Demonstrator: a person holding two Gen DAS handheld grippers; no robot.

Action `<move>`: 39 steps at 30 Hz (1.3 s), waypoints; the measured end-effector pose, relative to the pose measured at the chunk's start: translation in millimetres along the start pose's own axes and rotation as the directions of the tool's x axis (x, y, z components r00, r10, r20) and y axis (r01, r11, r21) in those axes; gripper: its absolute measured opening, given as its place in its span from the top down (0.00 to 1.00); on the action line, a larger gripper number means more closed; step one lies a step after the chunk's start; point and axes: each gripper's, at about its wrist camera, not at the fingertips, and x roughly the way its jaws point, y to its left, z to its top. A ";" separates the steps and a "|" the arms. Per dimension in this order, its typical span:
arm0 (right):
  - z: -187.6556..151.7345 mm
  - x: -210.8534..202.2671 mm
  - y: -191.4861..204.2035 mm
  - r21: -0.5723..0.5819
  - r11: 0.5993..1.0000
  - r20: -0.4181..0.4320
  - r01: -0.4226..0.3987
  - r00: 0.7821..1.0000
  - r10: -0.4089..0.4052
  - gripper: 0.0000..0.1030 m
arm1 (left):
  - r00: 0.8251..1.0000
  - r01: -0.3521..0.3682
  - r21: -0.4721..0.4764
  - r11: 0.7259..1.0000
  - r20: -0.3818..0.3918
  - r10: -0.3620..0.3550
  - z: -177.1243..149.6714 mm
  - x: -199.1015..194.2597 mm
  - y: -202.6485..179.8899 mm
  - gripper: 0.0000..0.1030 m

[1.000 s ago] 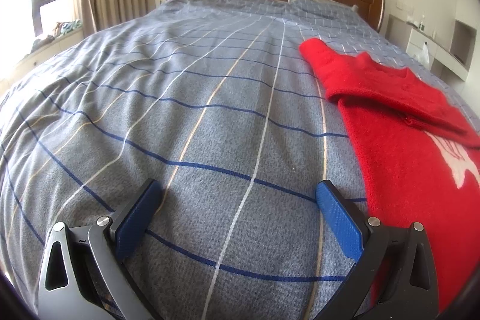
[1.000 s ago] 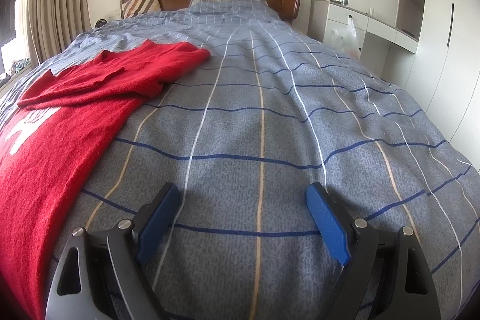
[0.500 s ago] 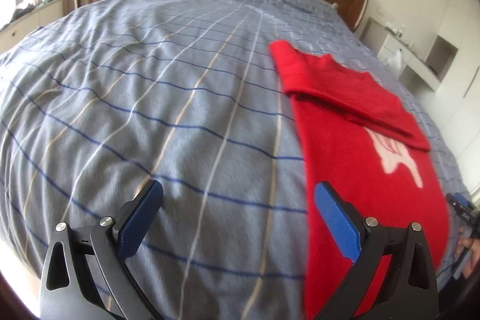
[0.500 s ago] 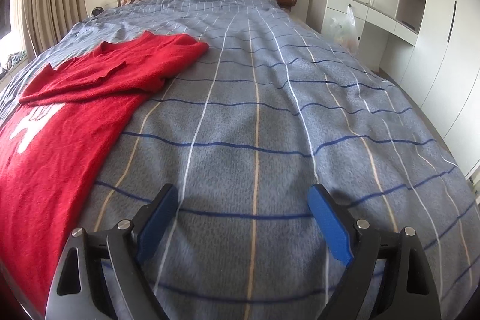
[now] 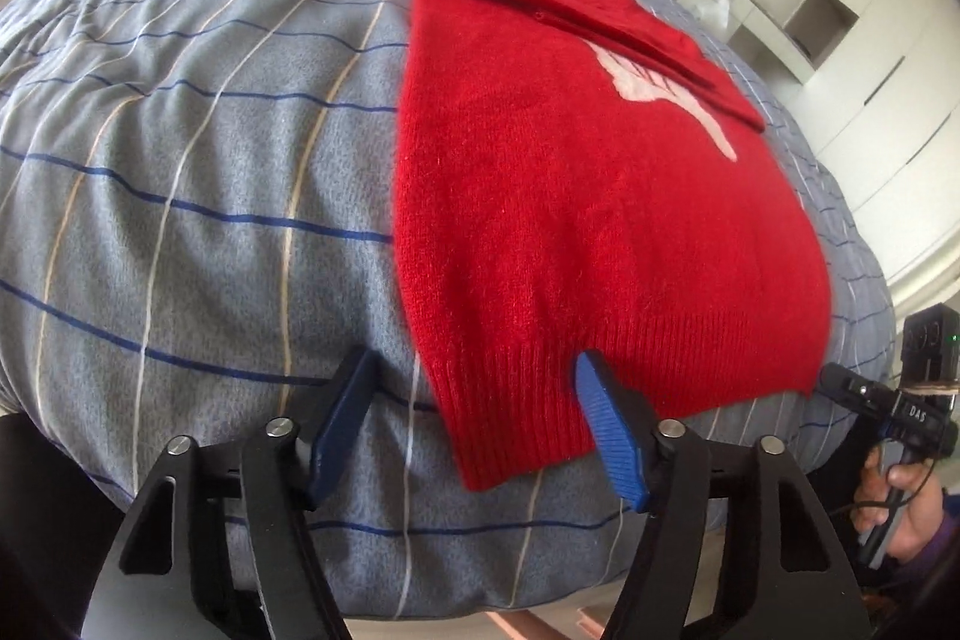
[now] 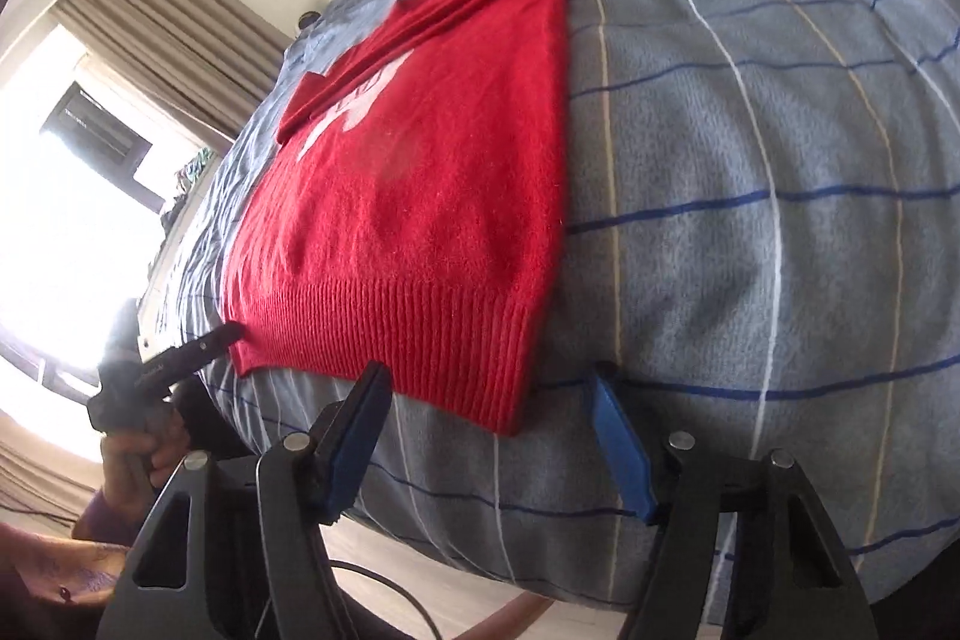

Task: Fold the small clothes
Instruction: 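Grasp the hem with the left gripper while the right gripper grasps the hem, fold toward the collar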

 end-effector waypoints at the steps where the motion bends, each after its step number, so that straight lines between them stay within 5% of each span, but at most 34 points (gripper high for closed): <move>1: 1.3 4.5 0.3 0.004 1.000 -0.014 -0.006 1.000 0.006 0.50 | 1.000 0.005 0.002 1.000 -0.007 -0.005 -0.8 -0.3 -0.6 0.48; 2: 2.7 7.6 1.4 -0.004 1.000 -0.024 -0.003 1.000 0.002 0.63 | 1.000 0.019 -0.002 1.000 -0.018 -0.019 -1.9 -0.4 0.6 0.69; 3: 3.6 10.3 1.5 -0.010 1.000 -0.039 0.005 0.999 -0.005 0.97 | 0.998 0.051 -0.017 0.999 -0.033 -0.051 -2.5 1.3 1.8 0.94; 7: 10.2 3.2 1.9 -0.012 0.999 -0.082 -0.030 0.996 0.029 0.95 | 0.993 0.117 -0.078 0.990 -0.020 -0.119 -5.2 -9.8 3.3 0.97; 11: 18.9 -26.4 11.0 0.017 0.992 0.007 -0.122 0.992 0.122 0.95 | 0.966 0.255 -0.149 0.955 0.085 -0.245 10.8 -45.6 5.4 0.97; 17: 89.0 -43.4 25.3 -0.018 0.977 0.198 -0.211 0.957 0.210 0.95 | 0.925 0.325 -0.122 0.938 0.248 -0.289 112.9 -59.0 0.2 0.97; 23: 223.7 7.9 23.1 -0.059 0.993 0.271 -0.098 0.956 0.110 0.95 | 0.954 0.239 -0.169 0.956 0.223 -0.199 228.2 16.1 3.8 0.97; 29: 326.0 73.5 0.6 0.027 0.999 0.227 -0.031 0.974 0.025 0.95 | 0.984 0.116 -0.233 0.966 0.160 -0.080 307.2 92.0 8.1 0.97; 32: 352.2 95.3 -10.2 0.054 0.998 0.226 -0.028 0.974 0.015 0.94 | 0.991 0.033 -0.263 0.964 0.136 0.003 326.1 117.2 11.7 0.88; 33: 357.6 103.2 -14.6 0.077 0.996 0.231 -0.041 0.973 0.023 0.90 | 0.991 0.005 -0.282 0.959 0.131 0.033 329.0 121.2 14.6 0.68; 35: 362.8 110.5 -21.9 0.116 0.993 0.267 -0.025 0.964 -0.007 0.64 | 0.990 -0.019 -0.326 0.945 0.129 0.065 331.4 121.4 24.7 0.36; 36: 363.8 111.1 -24.5 0.124 0.992 0.279 -0.020 0.960 -0.015 0.54 | 0.985 -0.020 -0.347 0.938 0.153 0.077 330.2 115.4 30.5 0.31; 39: 359.2 97.8 -23.6 0.098 0.995 0.309 -0.025 0.951 -0.007 0.54 | 0.975 -0.017 -0.339 0.941 0.202 0.090 324.7 95.6 39.1 0.27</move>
